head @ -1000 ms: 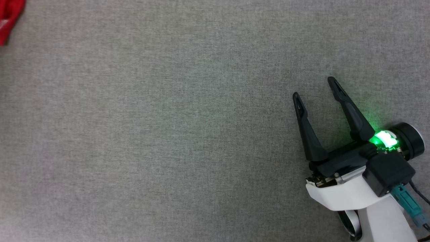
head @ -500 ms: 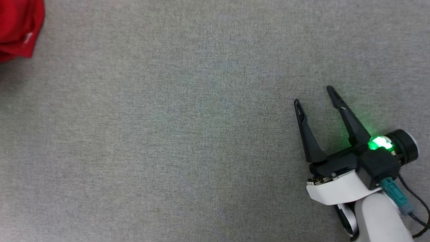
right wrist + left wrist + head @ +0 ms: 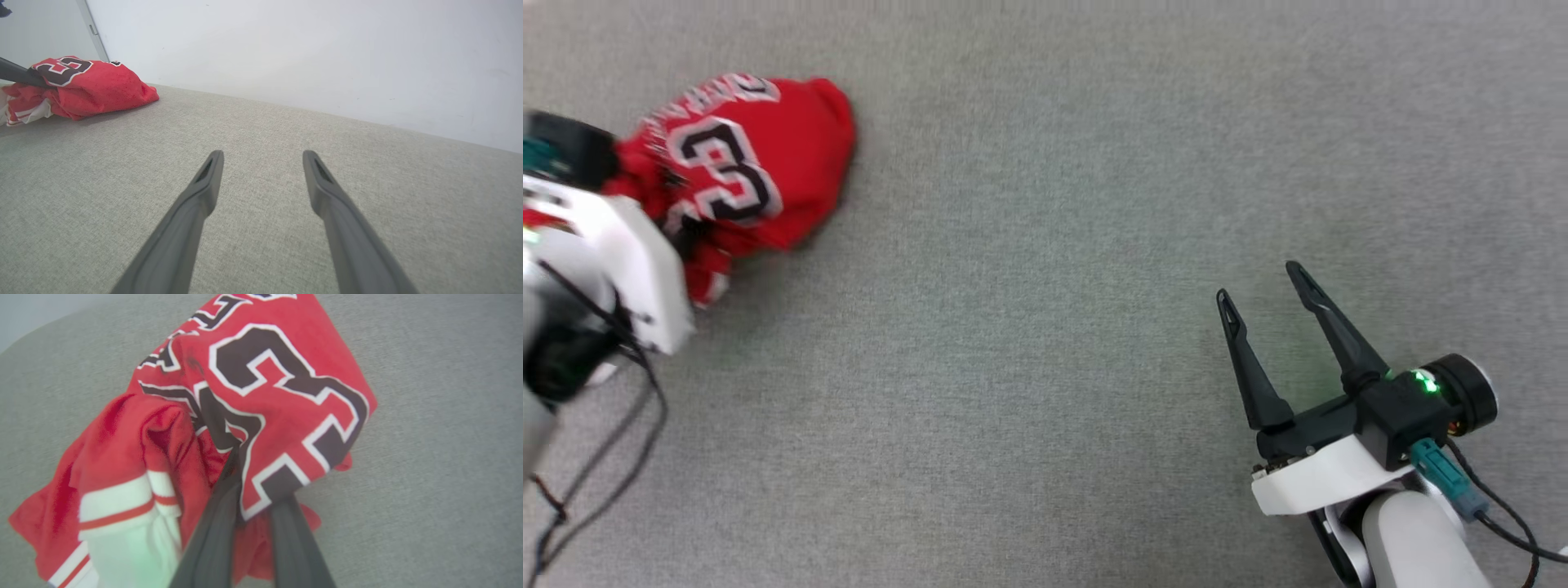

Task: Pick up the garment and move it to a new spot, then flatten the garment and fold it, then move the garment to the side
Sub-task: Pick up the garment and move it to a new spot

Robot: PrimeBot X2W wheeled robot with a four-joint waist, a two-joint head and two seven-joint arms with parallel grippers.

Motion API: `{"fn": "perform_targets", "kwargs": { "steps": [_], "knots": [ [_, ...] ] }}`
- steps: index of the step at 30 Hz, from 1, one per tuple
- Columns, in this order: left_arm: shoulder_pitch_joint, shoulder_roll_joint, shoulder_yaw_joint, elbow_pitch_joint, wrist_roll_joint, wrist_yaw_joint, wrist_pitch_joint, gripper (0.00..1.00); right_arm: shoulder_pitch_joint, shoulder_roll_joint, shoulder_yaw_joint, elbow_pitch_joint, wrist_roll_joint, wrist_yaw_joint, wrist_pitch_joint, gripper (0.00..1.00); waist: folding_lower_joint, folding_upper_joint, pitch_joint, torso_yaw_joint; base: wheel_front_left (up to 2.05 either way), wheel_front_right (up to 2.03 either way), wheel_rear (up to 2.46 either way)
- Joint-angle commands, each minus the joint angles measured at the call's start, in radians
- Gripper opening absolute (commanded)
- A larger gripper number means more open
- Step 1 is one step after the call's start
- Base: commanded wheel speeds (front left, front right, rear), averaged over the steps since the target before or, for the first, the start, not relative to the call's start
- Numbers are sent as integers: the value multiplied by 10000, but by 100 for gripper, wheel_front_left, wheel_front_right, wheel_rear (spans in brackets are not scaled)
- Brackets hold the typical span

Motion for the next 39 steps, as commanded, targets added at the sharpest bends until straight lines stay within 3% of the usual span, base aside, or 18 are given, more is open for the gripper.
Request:
{"fn": "perform_targets", "kwargs": {
  "steps": [1,7,12,19,27,28,29,30,39],
  "knots": [
    [181,-185,-239,-154,91,-14,-181,0,155,56,6,81,101,-9,-19,100,0,0,-435,-245,0,0,0],
    [544,-1502,-1235,-624,693,-14,-1014,0,362,96,-188,245,157,-9,-19,100,0,0,-1169,-610,0,0,0],
    [875,-2975,-1756,-668,1192,170,-1971,0,495,105,-546,253,215,-9,-19,100,0,0,-1671,-1023,0,0,0],
    [970,-5043,-2549,163,1772,219,-2793,0,554,108,-1057,160,134,-9,-19,100,0,0,-2042,-1766,0,0,0],
    [728,-6944,-3313,1469,2223,127,-3472,0,682,110,-1478,131,213,-9,-19,100,0,0,-2129,-2449,0,0,0],
    [757,-7080,-3370,1614,2223,105,-3565,7,681,110,-1484,140,231,-9,-19,100,0,0,-2142,-2492,0,0,0],
    [790,-7191,-3433,1768,2250,89,-3664,64,687,109,-1488,146,236,-9,-19,100,0,0,-2155,-2513,0,0,0],
    [831,-7250,-3494,1905,2279,77,-3761,100,699,109,-1496,153,246,-9,-19,100,0,0,-2178,-2519,0,0,0],
    [1064,-6987,-3347,2266,2313,96,-5048,100,990,106,-1676,251,243,-9,-20,100,0,0,-2800,-1826,0,0,0]
  ]
}}
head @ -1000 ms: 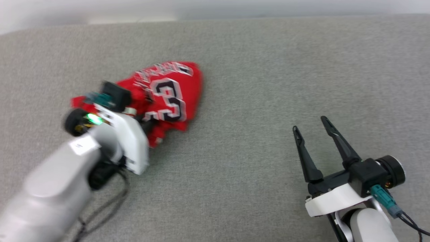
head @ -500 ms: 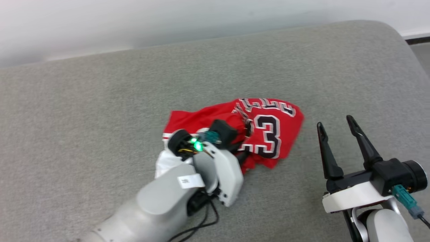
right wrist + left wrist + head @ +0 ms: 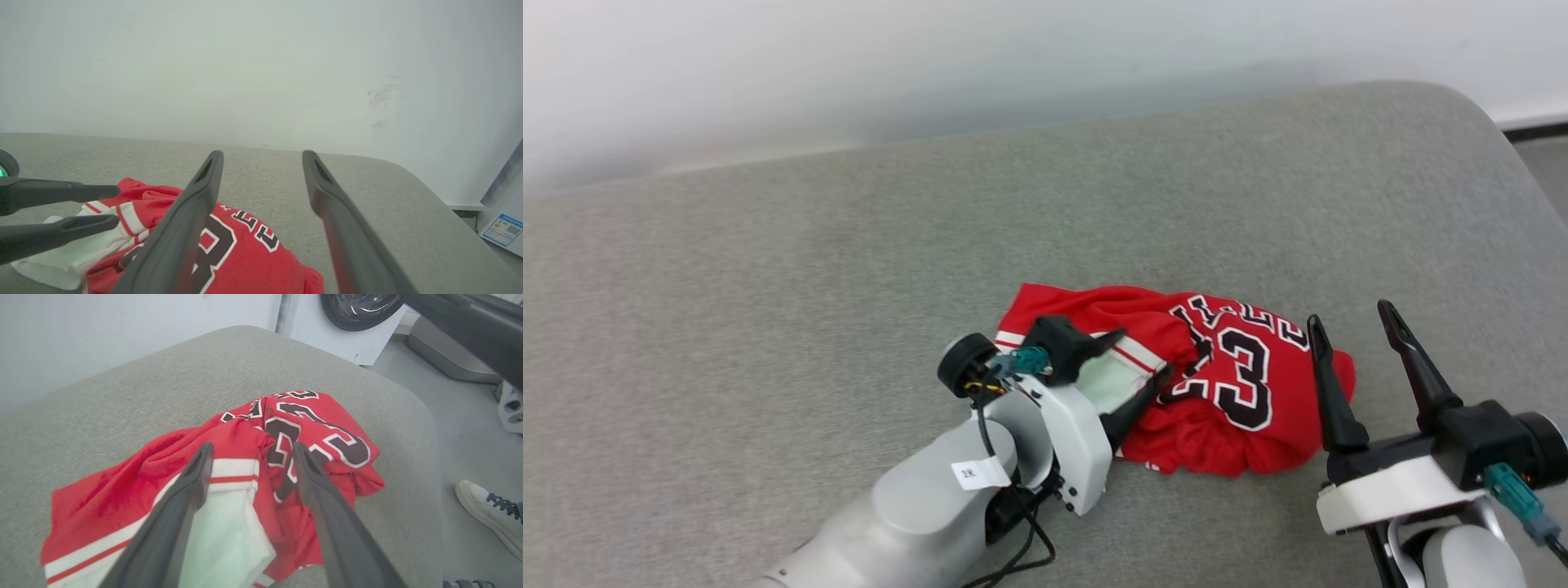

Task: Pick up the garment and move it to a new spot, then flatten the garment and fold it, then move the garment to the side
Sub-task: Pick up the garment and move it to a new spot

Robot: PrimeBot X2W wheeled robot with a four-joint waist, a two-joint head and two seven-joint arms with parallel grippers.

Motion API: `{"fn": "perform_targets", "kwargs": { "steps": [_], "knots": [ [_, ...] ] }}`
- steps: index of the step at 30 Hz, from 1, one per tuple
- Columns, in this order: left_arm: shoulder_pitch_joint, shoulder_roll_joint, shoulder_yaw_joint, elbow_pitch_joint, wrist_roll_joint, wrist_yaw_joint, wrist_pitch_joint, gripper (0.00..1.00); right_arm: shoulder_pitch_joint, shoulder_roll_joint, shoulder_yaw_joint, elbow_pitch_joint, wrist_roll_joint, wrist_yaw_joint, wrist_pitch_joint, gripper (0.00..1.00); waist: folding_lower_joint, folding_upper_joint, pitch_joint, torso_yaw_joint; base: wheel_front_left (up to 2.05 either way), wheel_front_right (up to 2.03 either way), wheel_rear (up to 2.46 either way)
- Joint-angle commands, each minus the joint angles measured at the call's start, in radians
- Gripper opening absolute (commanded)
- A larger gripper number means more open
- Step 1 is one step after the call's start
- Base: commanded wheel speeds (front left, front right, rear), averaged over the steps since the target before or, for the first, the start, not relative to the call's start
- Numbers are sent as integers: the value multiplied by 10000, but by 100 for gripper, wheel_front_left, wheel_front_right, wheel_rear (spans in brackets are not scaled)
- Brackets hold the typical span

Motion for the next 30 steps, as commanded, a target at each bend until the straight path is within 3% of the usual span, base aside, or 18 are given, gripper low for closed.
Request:
{"fn": "perform_targets", "kwargs": {
  "steps": [1,9,13,17,22,30],
  "knots": [
    [142,207,167,-138,4,98,-205,100,222,33,-70,45,-44,-7,-20,100,0,-1,-359,411,0,0,0],
    [983,1571,1871,-1314,107,1278,-566,100,652,30,-320,146,-267,-7,-20,100,0,-1,-1299,1395,0,0,0],
    [2363,2443,3324,-2841,617,2032,-554,100,810,29,-319,60,-302,-7,-20,100,0,-1,-1645,1645,0,0,0],
    [4067,2925,4556,-4251,1186,2558,-556,100,1036,24,-365,-130,-323,-8,-20,100,0,-1,-1787,1834,0,0,0],
    [5897,2773,5770,-5553,1783,2817,-559,100,1238,26,-452,-337,-213,-7,-20,100,0,-1,-1904,1917,0,0,0],
    [7620,1782,7363,-7149,3279,2362,-559,100,1550,26,-418,-383,-82,-7,-20,100,0,-1,-1981,1866,0,0,0]
  ]
}}
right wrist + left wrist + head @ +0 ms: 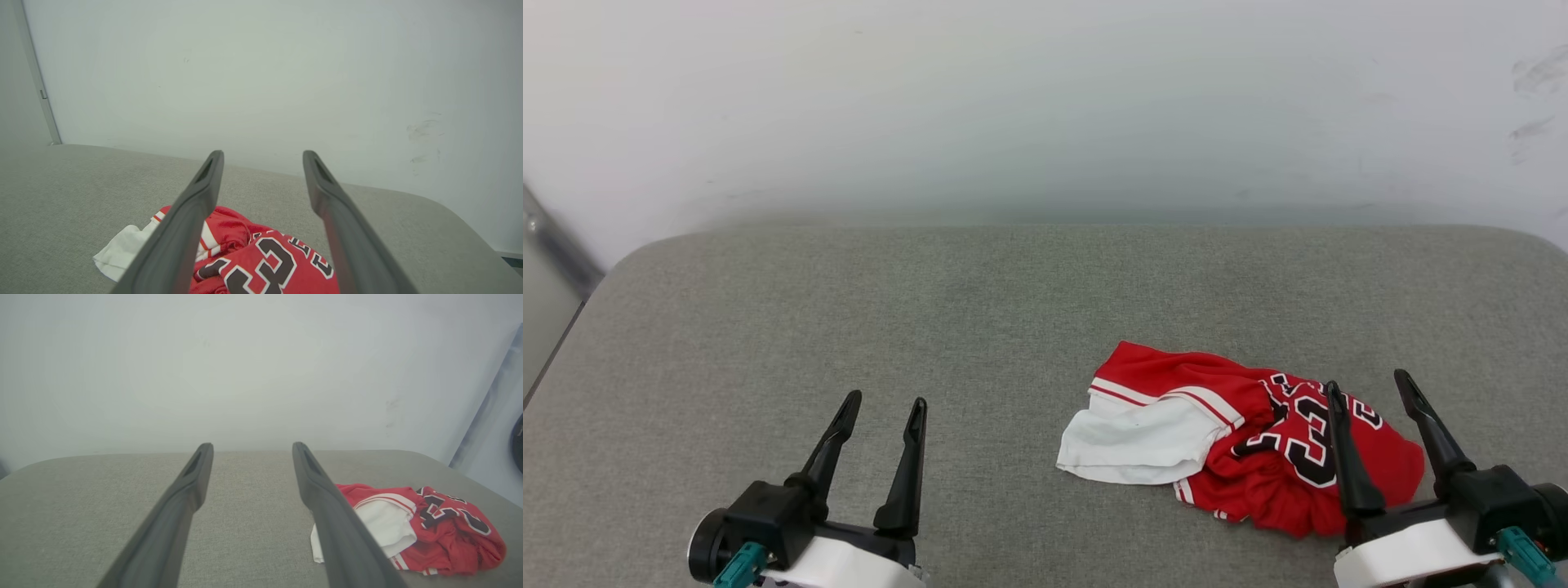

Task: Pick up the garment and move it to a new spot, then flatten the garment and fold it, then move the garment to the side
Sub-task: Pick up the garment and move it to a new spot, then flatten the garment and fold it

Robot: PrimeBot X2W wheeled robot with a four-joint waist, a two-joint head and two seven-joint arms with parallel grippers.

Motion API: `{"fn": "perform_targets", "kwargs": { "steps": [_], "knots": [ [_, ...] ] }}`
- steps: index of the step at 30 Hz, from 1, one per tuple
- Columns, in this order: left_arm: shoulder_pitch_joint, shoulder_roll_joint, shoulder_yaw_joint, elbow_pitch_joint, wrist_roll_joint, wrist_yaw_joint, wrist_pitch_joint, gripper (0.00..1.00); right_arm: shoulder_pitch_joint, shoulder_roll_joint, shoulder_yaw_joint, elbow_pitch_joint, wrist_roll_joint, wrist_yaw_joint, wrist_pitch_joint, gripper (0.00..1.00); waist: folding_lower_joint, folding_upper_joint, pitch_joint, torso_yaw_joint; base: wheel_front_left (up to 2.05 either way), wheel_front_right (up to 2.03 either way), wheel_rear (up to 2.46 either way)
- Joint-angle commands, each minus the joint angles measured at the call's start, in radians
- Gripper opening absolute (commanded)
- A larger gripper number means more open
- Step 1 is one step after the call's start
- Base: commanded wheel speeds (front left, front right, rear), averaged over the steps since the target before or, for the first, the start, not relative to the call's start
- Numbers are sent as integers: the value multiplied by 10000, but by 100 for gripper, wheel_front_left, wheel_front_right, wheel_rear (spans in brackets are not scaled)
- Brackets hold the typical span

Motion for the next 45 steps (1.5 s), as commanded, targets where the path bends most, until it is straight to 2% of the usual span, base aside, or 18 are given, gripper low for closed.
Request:
{"fn": "perform_targets", "kwargs": {
  "steps": [1,7,8,12,15,21,25,30,34,39,45],
  "knots": [
    [379,-328,429,-291,365,-219,-24,100,172,19,5,-3,35,-7,-20,100,1,0,-3,-42,0,0,0],
    [1042,-1168,1196,-270,1058,-946,-26,100,170,19,26,29,85,-7,-20,100,1,0,9,-155,0,0,0],
    [1042,-1168,1196,-270,1058,-946,-26,100,170,19,26,29,85,-7,-20,100,1,0,9,-155,0,0,0],
    [1067,-1485,1370,-26,1431,-1493,-26,100,178,19,2,12,99,-7,-20,100,1,0,33,-183,0,0,0],
    [1037,-1730,1487,115,1574,-1717,-26,100,253,20,51,11,56,-7,-20,100,1,0,69,-236,0,0,0],
    [528,-1791,1062,665,1599,-2078,202,100,188,19,107,-58,-107,-7,-20,100,1,0,355,-444,0,0,0],
    [-211,-1744,567,903,1526,-2196,1458,100,107,20,271,-127,-128,-7,-20,100,1,0,822,-594,0,0,0],
    [-1480,-1885,32,1253,1049,-2271,4064,100,-177,19,376,-230,-194,-7,-20,100,1,0,1558,-833,0,0,0],
    [-2603,-1600,-241,1807,1065,-2328,5730,100,-421,20,631,-331,-120,-7,-20,100,1,0,2116,-1073,0,0,0],
    [-3649,-1610,-357,2548,1190,-2135,6856,100,-607,21,769,-368,-56,-7,-20,100,1,0,2646,-1325,0,0,0],
    [-4248,-1590,-786,3454,1481,-2159,7428,100,-782,21,826,-348,-20,-7,-20,100,1,0,2997,-1493,0,0,0]
  ]
}}
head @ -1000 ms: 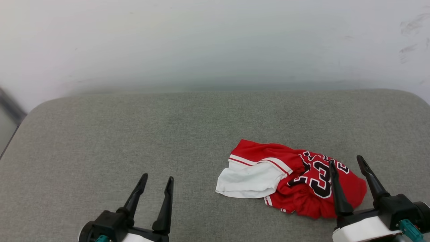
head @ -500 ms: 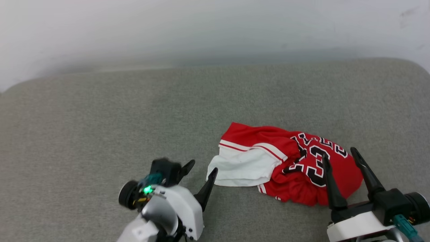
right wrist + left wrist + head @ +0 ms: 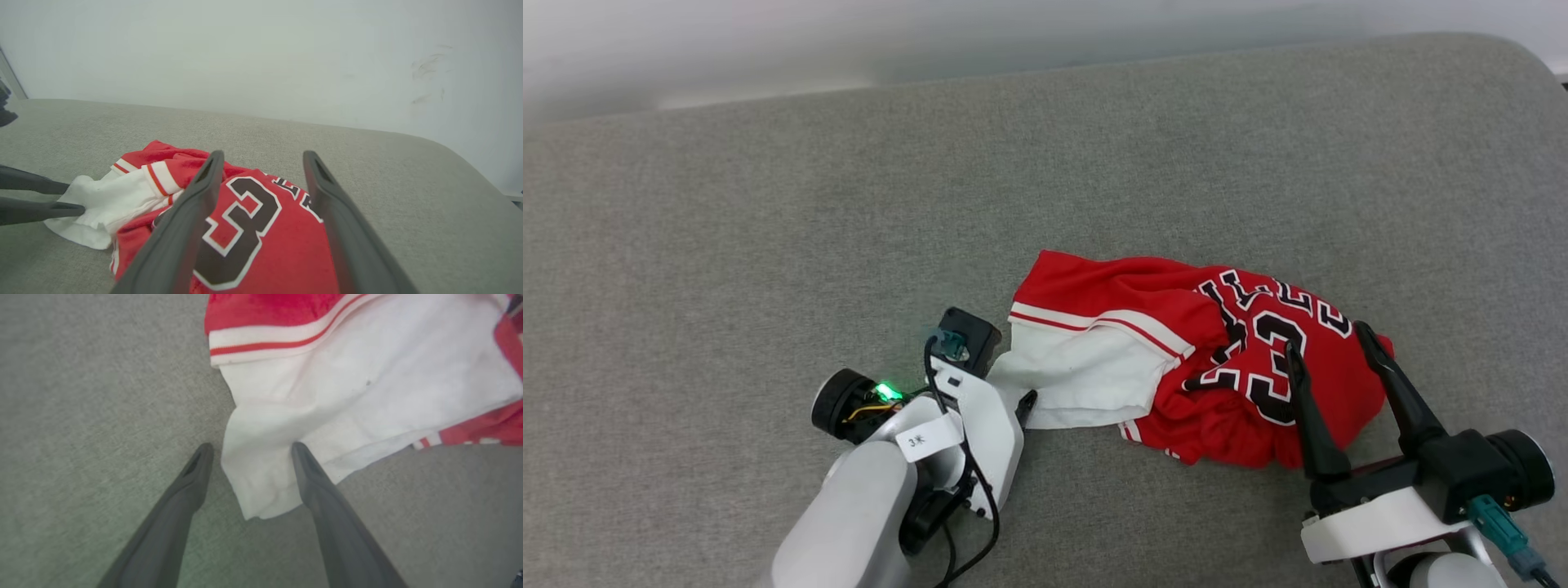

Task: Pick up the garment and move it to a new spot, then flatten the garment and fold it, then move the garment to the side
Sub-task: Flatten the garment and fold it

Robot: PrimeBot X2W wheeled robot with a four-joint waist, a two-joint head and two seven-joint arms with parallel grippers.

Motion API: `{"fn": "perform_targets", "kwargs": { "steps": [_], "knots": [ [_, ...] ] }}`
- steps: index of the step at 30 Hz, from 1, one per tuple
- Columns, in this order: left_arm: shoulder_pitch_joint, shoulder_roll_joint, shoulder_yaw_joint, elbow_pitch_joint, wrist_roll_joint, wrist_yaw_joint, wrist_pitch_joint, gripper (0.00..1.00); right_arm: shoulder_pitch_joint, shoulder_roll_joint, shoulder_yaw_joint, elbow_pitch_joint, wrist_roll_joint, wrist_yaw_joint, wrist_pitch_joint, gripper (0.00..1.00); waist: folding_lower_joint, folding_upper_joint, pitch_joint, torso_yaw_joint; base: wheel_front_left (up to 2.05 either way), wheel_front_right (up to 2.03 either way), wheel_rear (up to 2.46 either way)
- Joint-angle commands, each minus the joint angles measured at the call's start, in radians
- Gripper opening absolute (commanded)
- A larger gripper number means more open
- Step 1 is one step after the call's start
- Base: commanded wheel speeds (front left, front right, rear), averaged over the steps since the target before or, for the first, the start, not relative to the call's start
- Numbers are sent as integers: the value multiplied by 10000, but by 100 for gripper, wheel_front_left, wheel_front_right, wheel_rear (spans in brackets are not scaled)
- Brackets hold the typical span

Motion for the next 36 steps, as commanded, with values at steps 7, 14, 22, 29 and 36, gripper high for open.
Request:
{"fn": "perform_targets", "kwargs": {
  "steps": [7,14,22,29,36],
  "knots": [
    [-70,167,-433,1066,91,-84,-57,0,-197,23,-42,18,100,-7,-20,100,-2,0,198,-21,0,0,0],
    [-211,375,365,1043,-20,373,-2110,0,-55,23,-30,131,-42,-7,-20,100,-2,0,-129,424,0,0,0],
    [50,1067,1787,822,-328,1151,-4105,0,135,23,56,305,-104,-7,-20,100,-2,0,-804,1018,0,0,0],
    [968,1745,2655,734,-724,1397,-4772,0,243,21,129,463,-73,-7,-20,100,-2,0,-1200,1345,0,0,0],
    [1856,1760,2465,455,-721,1173,-5418,100,349,21,91,577,-84,-7,-20,100,-2,0,-1445,1492,0,0,0]
  ]
}}
